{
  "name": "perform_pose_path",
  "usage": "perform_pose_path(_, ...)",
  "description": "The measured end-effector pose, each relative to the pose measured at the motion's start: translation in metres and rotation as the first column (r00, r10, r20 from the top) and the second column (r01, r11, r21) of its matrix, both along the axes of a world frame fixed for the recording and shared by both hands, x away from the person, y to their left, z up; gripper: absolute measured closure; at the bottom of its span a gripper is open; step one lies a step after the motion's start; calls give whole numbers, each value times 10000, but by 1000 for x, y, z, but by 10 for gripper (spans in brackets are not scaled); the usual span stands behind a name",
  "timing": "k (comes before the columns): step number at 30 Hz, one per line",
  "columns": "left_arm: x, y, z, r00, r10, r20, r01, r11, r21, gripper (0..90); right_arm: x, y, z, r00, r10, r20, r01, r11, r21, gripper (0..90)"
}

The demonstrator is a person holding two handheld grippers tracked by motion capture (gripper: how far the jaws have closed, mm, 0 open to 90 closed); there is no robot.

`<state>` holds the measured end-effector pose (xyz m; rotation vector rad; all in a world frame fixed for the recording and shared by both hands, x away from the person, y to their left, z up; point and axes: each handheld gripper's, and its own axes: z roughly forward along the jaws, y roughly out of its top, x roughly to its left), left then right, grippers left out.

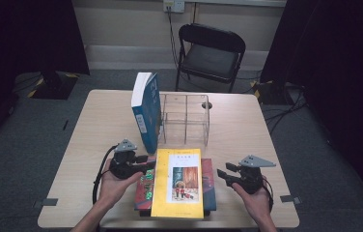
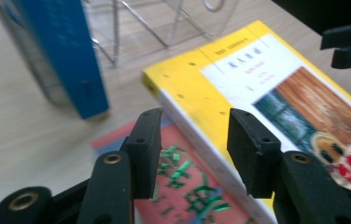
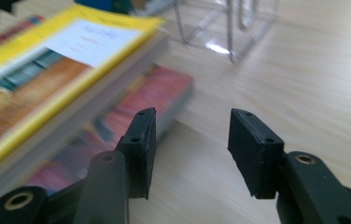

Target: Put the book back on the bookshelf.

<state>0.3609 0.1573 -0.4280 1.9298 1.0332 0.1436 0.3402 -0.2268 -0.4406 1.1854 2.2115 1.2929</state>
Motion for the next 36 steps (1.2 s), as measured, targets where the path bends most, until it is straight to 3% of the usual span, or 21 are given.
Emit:
perform_pose_path(3,-4,-7,-6,9999,-120,-30,121,9992,377,537,-1,15,10,9989,433,155,-438,9985,315,531)
perform_pose_path(5,-5,-10,-9,9996,-205,-196,213,9991,375,529,-1,26,13,9972,746,101,-749,9964,408,500)
perform_pose_path(8,-7,-14,-10,9994,-322,-162,328,9987,379,510,-2,43,12,9917,1285,-57,-1283,9913,294,452)
perform_pose_path(10,-9,-16,-12,9992,-382,-69,384,9986,358,498,-1,51,8,9900,1379,-282,-1370,9900,324,384)
perform_pose_path(12,-10,-18,-13,9986,-528,-43,529,9980,333,489,-1,56,4,9872,1533,-433,-1515,9876,420,380)
perform_pose_path(16,-12,-22,-14,9990,-441,78,438,9983,386,439,-2,64,-4,9843,1585,-779,-1555,9869,433,330)
perform_pose_path(21,-5,-22,-17,9992,-377,-135,379,9992,161,393,0,66,-8,9849,1408,-1009,-1344,9886,676,315)
perform_pose_path(24,-5,-23,-16,9993,-322,-191,327,9992,245,396,1,66,-8,9842,1387,-1101,-1322,9891,648,319)
perform_pose_path(31,-8,-21,-12,9992,-208,-334,228,9978,618,397,5,71,-10,9880,1214,-956,-1152,9911,673,340)
perform_pose_path(36,-12,-15,-13,9994,-260,-237,271,9984,497,394,14,77,-9,9893,1111,-943,-1048,9920,702,358)
